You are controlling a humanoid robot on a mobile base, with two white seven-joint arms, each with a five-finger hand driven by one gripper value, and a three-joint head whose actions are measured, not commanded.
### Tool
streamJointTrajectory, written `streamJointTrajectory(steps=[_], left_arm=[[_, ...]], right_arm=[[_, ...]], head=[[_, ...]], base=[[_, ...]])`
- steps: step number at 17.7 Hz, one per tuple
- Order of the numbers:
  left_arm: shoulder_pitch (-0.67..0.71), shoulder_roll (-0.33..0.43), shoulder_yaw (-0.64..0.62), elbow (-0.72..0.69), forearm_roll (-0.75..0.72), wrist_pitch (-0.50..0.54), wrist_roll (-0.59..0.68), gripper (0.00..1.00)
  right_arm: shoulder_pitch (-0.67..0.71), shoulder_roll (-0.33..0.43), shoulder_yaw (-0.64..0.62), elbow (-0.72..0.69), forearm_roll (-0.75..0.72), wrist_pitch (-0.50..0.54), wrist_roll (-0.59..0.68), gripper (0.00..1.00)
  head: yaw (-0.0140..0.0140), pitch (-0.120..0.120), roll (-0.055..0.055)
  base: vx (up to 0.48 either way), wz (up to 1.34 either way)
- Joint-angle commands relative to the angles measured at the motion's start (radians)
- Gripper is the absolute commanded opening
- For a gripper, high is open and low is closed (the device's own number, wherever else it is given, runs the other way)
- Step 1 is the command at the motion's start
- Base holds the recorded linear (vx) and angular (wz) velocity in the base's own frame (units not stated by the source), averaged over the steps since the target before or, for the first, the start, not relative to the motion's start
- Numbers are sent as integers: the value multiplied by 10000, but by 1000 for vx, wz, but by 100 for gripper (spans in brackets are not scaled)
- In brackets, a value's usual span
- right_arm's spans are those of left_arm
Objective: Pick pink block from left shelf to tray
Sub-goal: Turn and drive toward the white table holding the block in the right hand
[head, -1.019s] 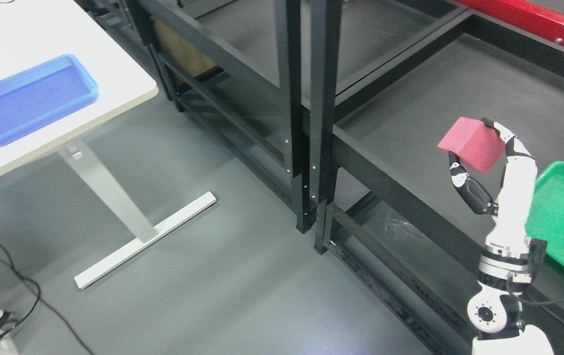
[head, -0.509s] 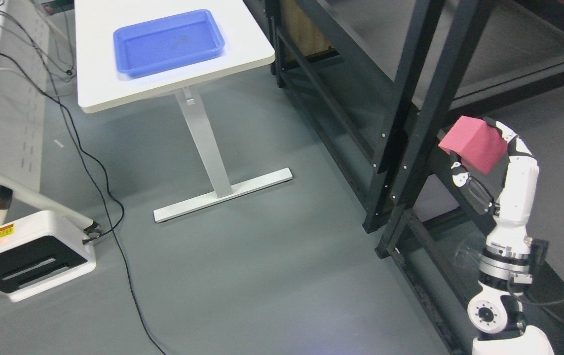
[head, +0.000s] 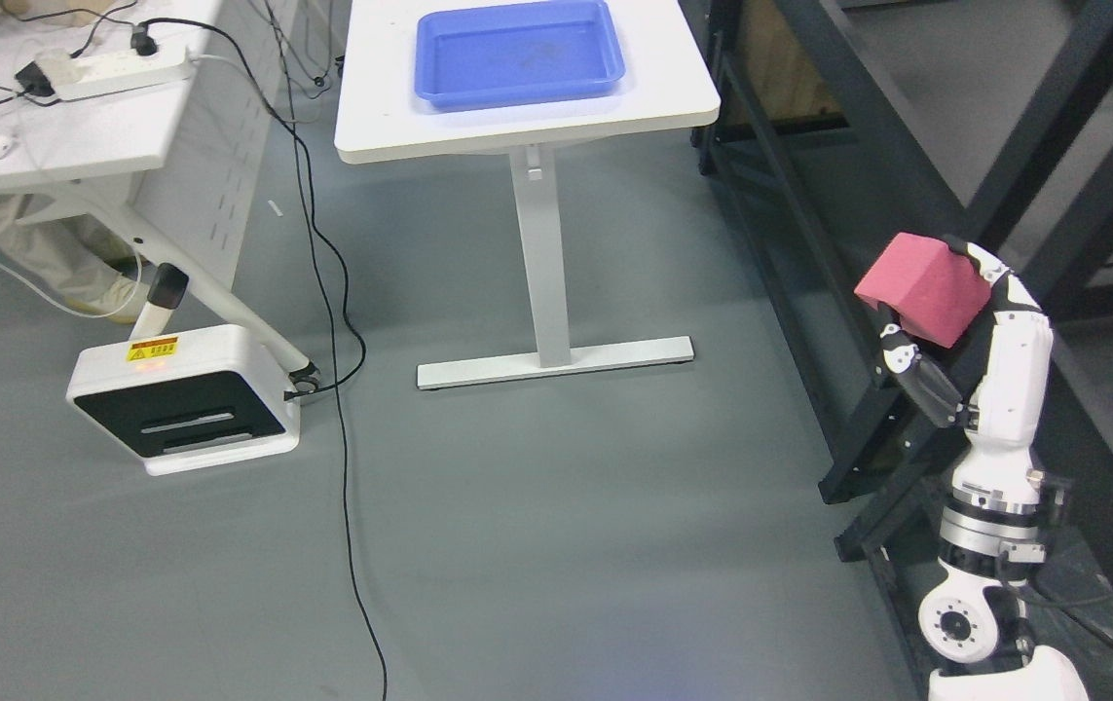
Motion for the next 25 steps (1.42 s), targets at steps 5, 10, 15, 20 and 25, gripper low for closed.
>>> streamJointTrajectory(steps=[5, 10, 15, 20, 25], left_arm=[[199, 175, 0, -175, 0, -17, -1, 100], [199, 175, 0, -175, 0, -17, -1, 100], [199, 175, 0, -175, 0, -17, -1, 100], [199, 175, 0, -175, 0, -17, -1, 100], [199, 175, 0, -175, 0, -17, -1, 100]], right_arm=[[102, -175, 179, -23, -8, -3, 29, 10], [102, -175, 179, -23, -8, -3, 45, 10], [102, -175, 179, -23, -8, -3, 60, 10], [87, -175, 179, -23, -8, -3, 60, 11], [87, -175, 179, -23, -8, -3, 60, 11]], head=[[0, 0, 0], [0, 0, 0], [0, 0, 0], [0, 0, 0], [0, 0, 0]], base=[[68, 436], [125, 412], [160, 216], [204, 56], [239, -53]])
